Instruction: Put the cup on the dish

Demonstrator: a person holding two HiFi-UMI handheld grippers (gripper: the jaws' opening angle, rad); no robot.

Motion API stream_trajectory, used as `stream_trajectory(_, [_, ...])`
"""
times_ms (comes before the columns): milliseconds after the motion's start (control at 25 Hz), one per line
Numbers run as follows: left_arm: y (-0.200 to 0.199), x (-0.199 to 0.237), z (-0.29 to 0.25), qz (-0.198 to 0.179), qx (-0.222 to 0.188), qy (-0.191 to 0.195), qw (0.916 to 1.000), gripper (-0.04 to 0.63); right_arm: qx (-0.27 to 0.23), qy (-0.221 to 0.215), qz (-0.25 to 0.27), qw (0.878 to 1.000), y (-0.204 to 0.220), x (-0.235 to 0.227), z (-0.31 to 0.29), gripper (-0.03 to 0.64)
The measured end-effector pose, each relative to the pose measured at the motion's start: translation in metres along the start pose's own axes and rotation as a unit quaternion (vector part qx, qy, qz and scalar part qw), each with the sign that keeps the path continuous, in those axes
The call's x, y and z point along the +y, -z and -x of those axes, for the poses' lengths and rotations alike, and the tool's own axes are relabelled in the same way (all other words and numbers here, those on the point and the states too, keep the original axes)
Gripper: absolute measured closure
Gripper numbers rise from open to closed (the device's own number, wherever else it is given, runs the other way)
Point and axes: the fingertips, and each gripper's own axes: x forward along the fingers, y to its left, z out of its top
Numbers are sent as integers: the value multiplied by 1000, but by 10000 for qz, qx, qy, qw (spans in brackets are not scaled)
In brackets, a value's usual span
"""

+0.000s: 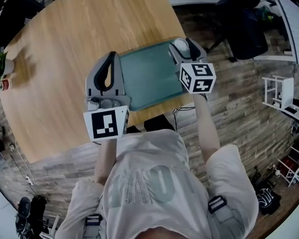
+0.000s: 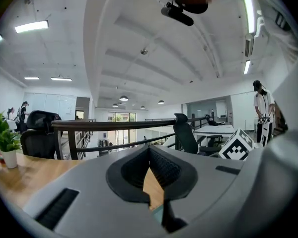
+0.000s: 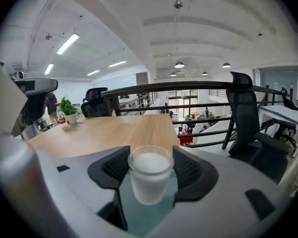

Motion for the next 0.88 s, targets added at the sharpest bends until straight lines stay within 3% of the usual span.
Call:
stream_trajectory(280, [11,0,-1,-40,199,-51,9998,588,156,154,-80,9997,23,-22,-19,342])
stream_trajectory(880, [7,-14,-2,-107,163,136,9997,588,108,433,233,9987,33,-31,-17,342])
